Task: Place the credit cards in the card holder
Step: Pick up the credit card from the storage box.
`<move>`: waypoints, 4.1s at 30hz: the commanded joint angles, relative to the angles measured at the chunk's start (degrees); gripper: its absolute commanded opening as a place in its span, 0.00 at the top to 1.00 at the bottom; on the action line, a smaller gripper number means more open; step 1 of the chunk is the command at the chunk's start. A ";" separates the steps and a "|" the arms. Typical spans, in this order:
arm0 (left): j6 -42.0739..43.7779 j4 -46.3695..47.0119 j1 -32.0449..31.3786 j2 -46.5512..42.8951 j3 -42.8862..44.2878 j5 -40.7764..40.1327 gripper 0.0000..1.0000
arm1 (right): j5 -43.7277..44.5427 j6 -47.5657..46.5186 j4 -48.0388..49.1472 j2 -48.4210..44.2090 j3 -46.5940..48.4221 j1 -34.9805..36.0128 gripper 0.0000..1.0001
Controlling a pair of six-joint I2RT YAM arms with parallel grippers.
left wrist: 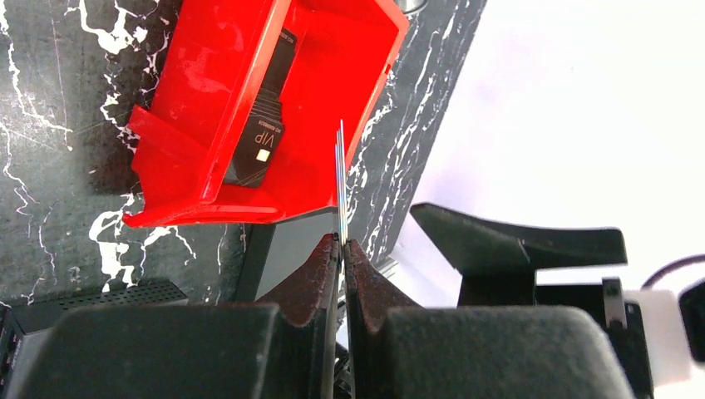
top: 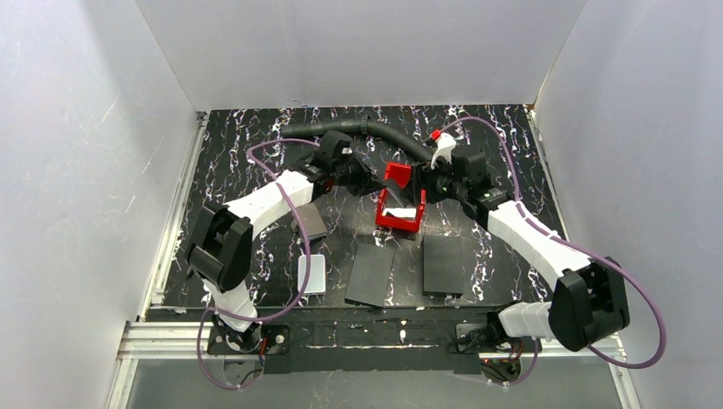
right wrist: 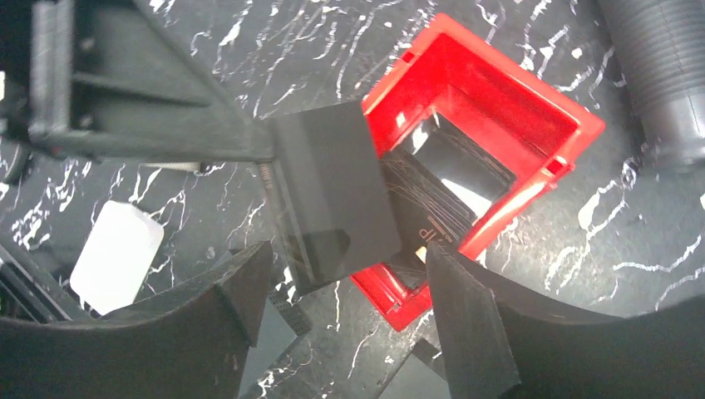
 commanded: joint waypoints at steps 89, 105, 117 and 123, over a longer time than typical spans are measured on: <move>-14.46 -43.88 -3.53 18.14 32.97 -4.50 1.00 | 2.57 -23.28 -0.21 -1.72 -4.40 7.95 0.53; -12.61 -41.30 -3.51 17.01 33.11 -4.69 1.00 | 10.97 -15.63 6.33 -1.35 -5.42 8.22 0.99; 3.29 -29.46 -2.24 8.34 30.62 -9.30 0.14 | -0.07 -0.17 11.31 -1.50 -7.49 -1.86 0.99; 13.27 -2.49 0.56 -5.79 11.23 -1.30 0.02 | -10.37 16.01 19.78 -1.89 -10.05 -8.79 0.99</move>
